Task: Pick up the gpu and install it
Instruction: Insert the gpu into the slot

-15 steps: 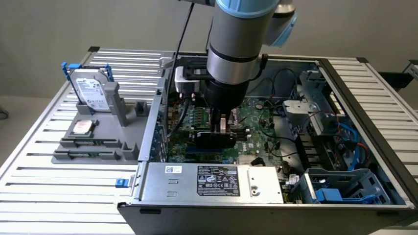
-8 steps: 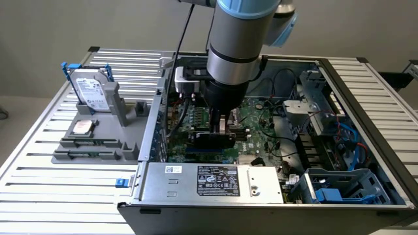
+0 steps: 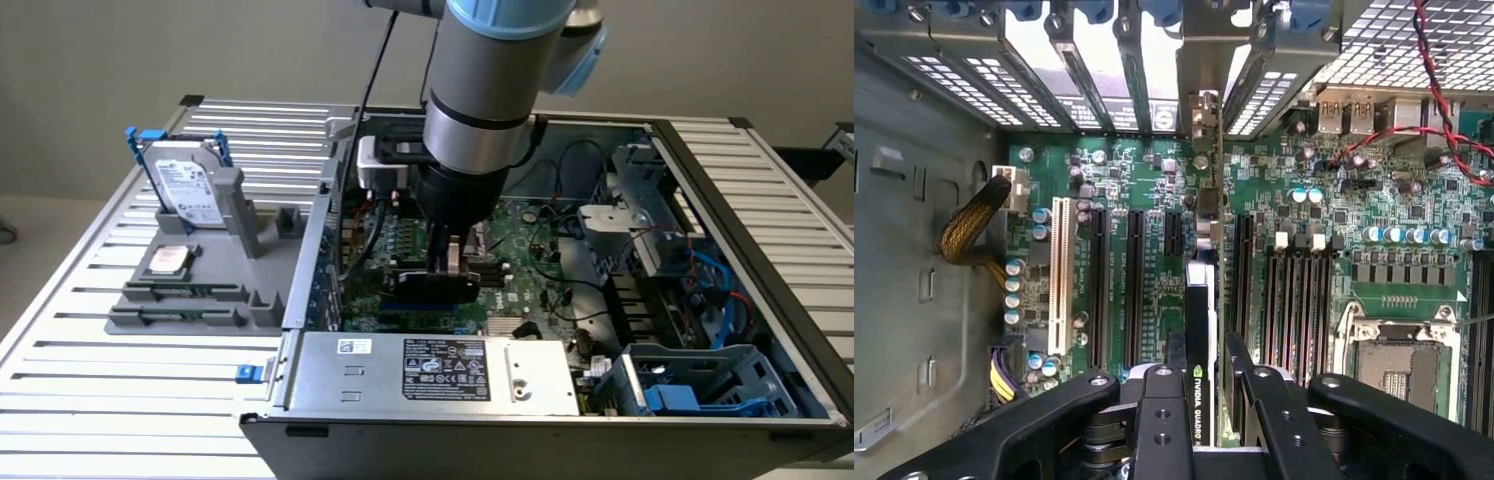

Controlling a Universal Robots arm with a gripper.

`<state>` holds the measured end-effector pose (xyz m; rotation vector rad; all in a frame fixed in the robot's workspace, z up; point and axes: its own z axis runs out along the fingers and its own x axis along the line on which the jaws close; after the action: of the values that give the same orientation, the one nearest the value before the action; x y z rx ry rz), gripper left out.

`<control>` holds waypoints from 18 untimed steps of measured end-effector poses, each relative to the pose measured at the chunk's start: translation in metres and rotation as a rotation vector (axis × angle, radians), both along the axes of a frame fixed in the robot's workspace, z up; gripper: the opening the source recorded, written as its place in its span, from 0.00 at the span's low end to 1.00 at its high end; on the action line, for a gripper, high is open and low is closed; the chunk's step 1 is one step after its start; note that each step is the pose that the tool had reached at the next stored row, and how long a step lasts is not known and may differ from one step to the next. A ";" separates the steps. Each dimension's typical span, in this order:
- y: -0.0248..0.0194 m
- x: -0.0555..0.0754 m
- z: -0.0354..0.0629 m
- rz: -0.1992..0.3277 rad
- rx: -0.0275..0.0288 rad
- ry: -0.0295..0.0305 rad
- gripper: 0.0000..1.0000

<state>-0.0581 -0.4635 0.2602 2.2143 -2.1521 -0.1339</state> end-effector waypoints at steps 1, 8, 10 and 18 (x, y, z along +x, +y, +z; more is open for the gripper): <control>0.0000 0.000 -0.0001 0.000 -0.0007 0.0020 0.26; 0.0002 0.000 -0.0002 0.000 -0.0167 0.0039 0.26; 0.0005 0.000 -0.0002 0.000 -0.0193 0.0040 0.26; 0.0026 0.000 0.0015 0.000 -0.0209 0.0045 0.26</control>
<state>-0.0582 -0.4609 0.2617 2.2004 -2.1414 -0.1157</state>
